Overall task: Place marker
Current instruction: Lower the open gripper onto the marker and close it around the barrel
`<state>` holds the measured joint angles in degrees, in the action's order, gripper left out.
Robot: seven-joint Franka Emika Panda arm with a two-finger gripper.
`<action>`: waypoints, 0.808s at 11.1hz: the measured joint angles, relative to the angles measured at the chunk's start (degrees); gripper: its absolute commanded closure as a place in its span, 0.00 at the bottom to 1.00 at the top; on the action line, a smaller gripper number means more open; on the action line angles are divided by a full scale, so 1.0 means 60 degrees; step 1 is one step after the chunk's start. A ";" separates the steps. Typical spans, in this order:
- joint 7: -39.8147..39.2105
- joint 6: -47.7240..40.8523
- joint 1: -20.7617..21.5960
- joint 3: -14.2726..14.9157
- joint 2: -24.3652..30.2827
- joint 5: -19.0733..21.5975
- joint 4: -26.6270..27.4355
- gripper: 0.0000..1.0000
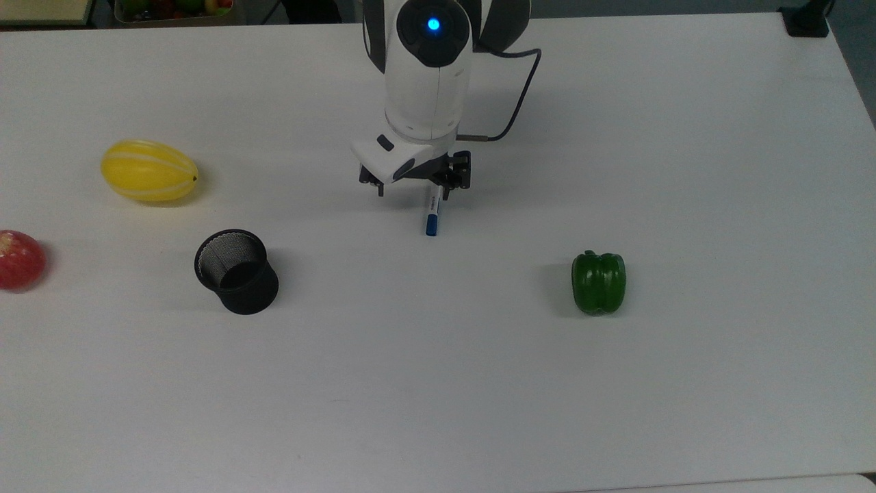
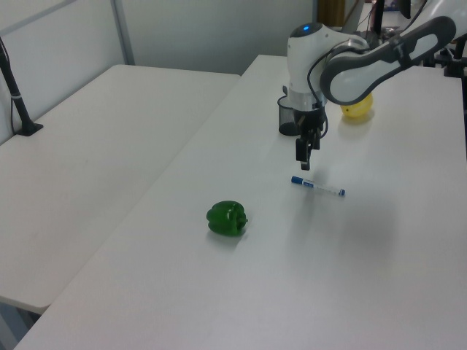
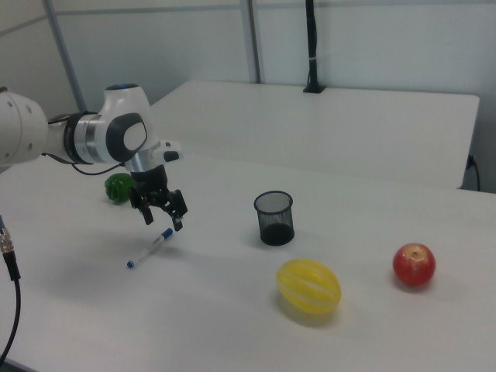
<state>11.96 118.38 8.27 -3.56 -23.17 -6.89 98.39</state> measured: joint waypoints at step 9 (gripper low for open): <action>0.0176 0.0744 0.0212 -0.0004 -0.0555 -0.0044 0.0175 0.58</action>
<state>13.02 122.84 9.54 -3.59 -26.49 -7.15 99.44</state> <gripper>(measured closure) 0.344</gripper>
